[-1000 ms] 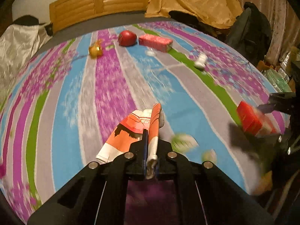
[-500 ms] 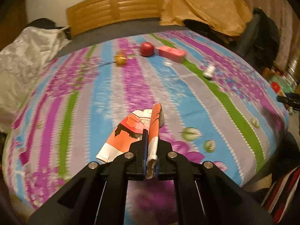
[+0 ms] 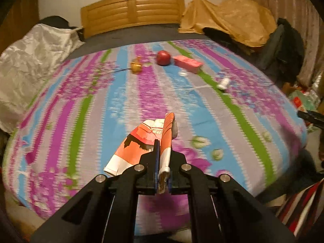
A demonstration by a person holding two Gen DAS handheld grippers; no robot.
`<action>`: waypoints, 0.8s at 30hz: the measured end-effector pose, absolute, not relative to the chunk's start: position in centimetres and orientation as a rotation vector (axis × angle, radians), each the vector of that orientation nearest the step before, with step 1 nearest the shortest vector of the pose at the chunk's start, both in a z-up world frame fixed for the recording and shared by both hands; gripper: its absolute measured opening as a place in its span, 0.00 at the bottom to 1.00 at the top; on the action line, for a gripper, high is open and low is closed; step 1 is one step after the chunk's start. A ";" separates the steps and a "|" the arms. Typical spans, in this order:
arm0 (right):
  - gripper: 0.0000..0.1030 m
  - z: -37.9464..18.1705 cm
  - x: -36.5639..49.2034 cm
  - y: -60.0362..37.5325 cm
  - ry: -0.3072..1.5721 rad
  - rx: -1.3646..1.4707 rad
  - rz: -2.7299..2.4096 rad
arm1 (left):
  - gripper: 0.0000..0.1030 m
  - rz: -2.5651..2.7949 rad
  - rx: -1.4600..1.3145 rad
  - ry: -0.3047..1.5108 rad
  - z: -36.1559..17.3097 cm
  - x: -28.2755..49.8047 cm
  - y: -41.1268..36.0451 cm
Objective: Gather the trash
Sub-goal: 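Carry the paper cup and red cigarette box over to the green bin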
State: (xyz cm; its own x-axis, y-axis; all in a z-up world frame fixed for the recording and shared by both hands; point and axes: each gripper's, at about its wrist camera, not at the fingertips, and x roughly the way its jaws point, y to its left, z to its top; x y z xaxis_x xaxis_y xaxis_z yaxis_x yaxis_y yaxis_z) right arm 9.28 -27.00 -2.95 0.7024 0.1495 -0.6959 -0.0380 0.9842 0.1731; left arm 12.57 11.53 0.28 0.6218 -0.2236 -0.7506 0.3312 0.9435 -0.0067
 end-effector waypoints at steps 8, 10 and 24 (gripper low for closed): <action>0.60 -1.8 8.4 -27.3 0.728 0.139 0.091 | 0.05 -0.460 0.126 0.833 -0.3 12.1 5.5; 0.60 -1.8 8.3 -27.5 0.720 0.130 0.089 | 0.05 -0.483 0.142 0.815 -0.1 12.0 3.9; 0.60 -1.9 7.8 -29.5 0.659 0.128 0.038 | 0.05 -0.614 0.186 0.821 -0.1 12.4 -2.8</action>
